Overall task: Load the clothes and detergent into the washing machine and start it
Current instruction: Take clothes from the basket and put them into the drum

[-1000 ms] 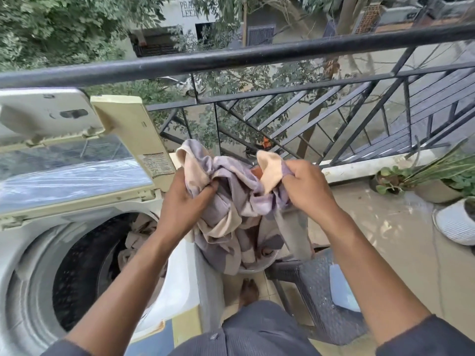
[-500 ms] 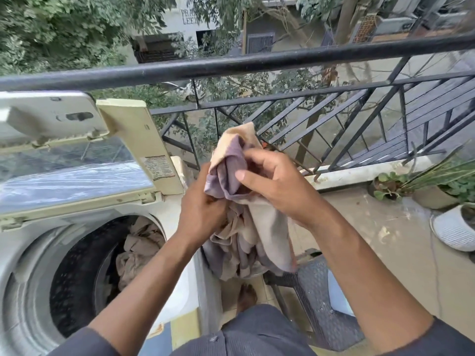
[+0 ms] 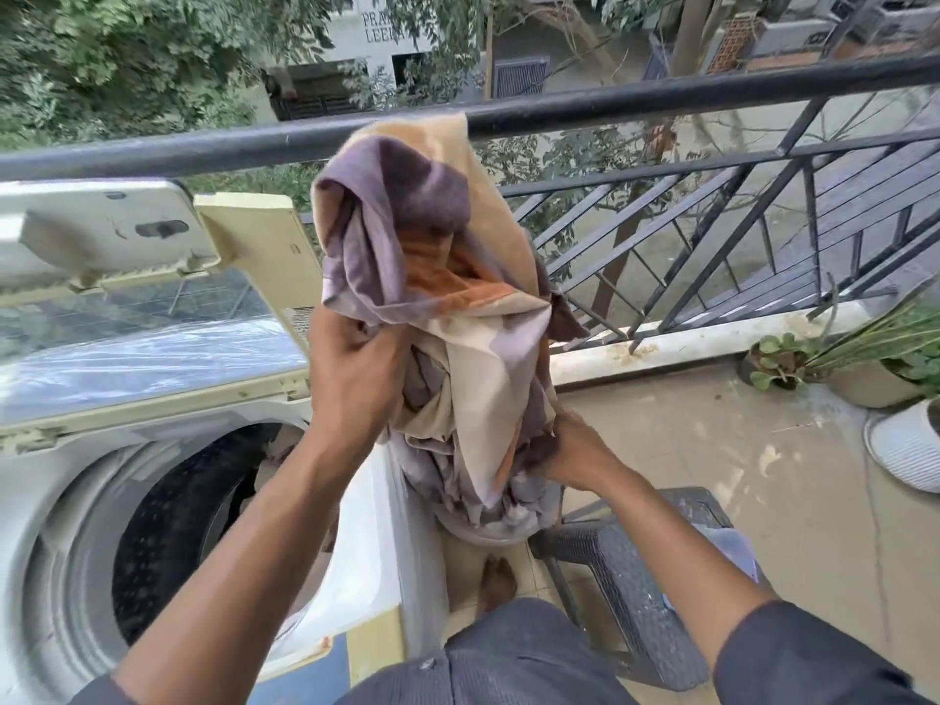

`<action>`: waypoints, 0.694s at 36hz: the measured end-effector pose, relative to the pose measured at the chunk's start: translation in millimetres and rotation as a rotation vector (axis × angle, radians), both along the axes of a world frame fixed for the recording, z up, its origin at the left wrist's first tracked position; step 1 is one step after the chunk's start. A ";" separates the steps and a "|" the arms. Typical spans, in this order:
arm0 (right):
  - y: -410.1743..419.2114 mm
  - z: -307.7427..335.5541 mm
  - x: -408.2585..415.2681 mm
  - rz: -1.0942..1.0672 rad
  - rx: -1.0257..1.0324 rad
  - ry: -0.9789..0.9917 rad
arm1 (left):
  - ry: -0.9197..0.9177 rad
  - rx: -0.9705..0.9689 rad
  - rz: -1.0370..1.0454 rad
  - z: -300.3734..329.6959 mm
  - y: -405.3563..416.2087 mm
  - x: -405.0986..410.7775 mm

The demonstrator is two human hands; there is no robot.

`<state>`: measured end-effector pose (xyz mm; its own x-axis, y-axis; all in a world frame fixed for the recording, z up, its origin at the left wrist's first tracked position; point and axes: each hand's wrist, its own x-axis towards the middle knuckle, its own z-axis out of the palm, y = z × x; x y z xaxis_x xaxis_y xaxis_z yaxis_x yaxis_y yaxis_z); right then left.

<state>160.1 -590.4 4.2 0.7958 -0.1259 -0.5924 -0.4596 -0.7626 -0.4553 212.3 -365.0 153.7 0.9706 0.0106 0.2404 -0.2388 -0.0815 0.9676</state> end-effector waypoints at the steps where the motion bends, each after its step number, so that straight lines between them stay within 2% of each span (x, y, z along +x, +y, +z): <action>1: 2.3 -10.3 0.4 0.003 -0.015 0.022 | -0.005 -0.002 -0.001 2.8 -1.6 -0.6; 7: 12.2 -24.1 0.0 -0.109 0.056 -0.041 | 0.014 0.060 0.052 -4.0 4.1 2.7; 12: -7.1 -8.5 2.0 -0.296 0.002 -0.125 | 0.128 0.252 0.017 -27.9 16.6 1.0; 18: -26.5 28.4 10.0 -0.552 0.324 -0.249 | 0.296 0.481 -0.015 -65.5 23.6 -12.5; 25: -10.5 81.3 6.4 -0.567 0.577 -0.351 | 0.293 0.729 -0.050 -80.6 11.5 -15.6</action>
